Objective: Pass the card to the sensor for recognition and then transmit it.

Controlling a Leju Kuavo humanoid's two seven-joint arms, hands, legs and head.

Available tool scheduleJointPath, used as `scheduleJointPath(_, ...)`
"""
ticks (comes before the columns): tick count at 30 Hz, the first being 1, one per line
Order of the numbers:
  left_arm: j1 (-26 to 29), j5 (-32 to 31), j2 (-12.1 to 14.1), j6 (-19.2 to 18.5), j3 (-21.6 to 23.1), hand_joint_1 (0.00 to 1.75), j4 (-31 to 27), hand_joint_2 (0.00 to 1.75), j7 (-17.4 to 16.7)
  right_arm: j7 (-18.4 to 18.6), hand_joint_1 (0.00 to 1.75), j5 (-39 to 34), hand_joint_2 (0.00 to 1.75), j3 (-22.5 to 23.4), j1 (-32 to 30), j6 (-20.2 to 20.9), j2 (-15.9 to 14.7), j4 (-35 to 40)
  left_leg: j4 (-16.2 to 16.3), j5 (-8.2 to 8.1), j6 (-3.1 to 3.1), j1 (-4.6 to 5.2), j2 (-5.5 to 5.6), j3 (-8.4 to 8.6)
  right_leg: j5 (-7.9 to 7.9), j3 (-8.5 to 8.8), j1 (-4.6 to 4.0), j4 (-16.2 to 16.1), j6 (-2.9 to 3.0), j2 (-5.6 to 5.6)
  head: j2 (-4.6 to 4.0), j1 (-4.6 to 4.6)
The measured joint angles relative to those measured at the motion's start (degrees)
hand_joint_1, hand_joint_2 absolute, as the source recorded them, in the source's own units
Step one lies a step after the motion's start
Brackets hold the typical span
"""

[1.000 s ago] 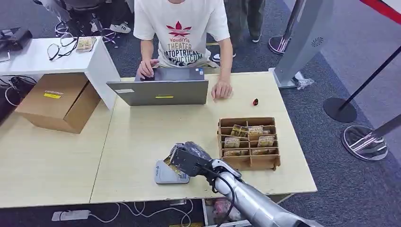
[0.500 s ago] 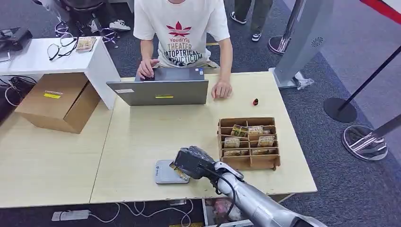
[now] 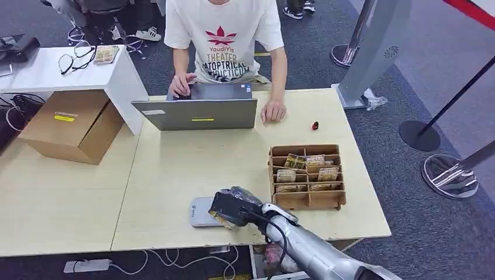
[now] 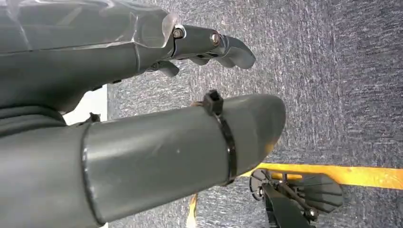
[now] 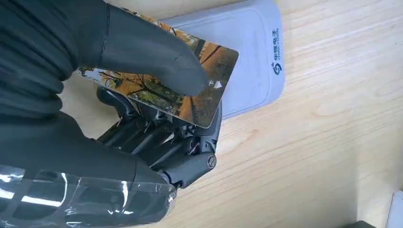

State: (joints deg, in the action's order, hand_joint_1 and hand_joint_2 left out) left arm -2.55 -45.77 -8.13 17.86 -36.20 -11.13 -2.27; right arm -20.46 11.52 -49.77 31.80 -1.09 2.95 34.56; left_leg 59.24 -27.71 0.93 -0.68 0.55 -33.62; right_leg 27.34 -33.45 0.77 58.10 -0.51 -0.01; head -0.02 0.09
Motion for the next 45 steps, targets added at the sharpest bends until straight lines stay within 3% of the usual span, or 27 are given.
scheduleJointPath(27,0.0,0.0,0.0,-0.3,0.0,0.00,0.1,0.00,0.1,0.4,1.75,-1.9,1.75,-1.4,1.9,2.3,-0.2,-0.8,0.0,0.00,0.00,0.00,0.00,0.07,-0.02,0.05,0.00,0.0,0.01,0.01,0.00,0.00)
scheduleJointPath(45,0.2,0.2,0.2,-0.8,-0.1,0.00,0.1,0.00,0.4,1.4,1.75,-6.0,1.75,-0.8,1.8,4.0,-7.0,10.8,0.0,0.00,0.00,0.01,0.00,0.05,-0.02,0.04,0.00,0.0,0.00,0.00,0.00,0.00)
